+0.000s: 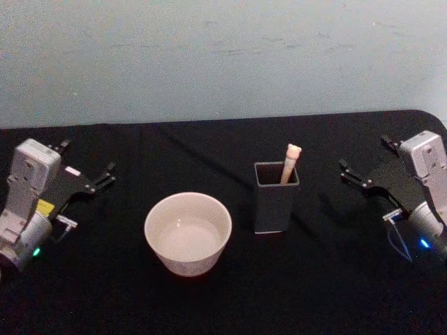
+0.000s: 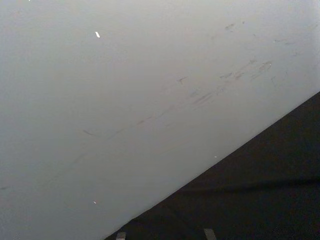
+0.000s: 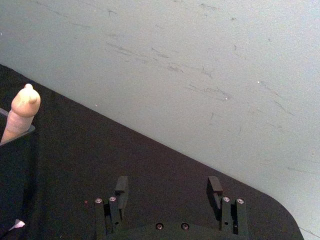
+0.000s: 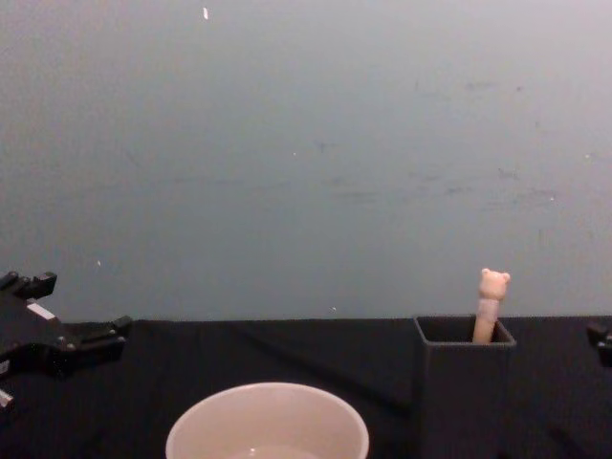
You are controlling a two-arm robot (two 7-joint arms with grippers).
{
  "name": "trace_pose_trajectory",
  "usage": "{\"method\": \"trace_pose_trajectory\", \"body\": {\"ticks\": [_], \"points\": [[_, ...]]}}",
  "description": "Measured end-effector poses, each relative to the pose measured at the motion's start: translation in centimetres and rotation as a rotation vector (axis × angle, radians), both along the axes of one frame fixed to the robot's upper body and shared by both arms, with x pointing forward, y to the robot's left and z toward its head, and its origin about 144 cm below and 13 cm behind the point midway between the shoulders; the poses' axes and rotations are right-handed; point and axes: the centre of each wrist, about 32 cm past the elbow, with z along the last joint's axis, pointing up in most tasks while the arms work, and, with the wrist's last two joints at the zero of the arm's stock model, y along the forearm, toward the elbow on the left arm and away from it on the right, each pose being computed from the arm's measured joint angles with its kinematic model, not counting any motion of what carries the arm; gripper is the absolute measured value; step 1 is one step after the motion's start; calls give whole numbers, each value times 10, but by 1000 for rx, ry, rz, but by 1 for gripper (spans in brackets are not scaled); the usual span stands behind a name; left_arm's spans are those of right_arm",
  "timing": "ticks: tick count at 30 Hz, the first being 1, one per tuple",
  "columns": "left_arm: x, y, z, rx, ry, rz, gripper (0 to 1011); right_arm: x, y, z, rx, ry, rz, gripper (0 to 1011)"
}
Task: Pick up the stirring spoon with one hand, stir inside the cup, then place it back in its original position.
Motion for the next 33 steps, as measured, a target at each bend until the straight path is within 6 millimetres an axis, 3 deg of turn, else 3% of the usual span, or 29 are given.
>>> {"method": "trace_pose_trajectory", "body": {"ticks": [33], "points": [[0,0,0,0,0,0,1002,0,0,0,0,0,0,1000]]}}
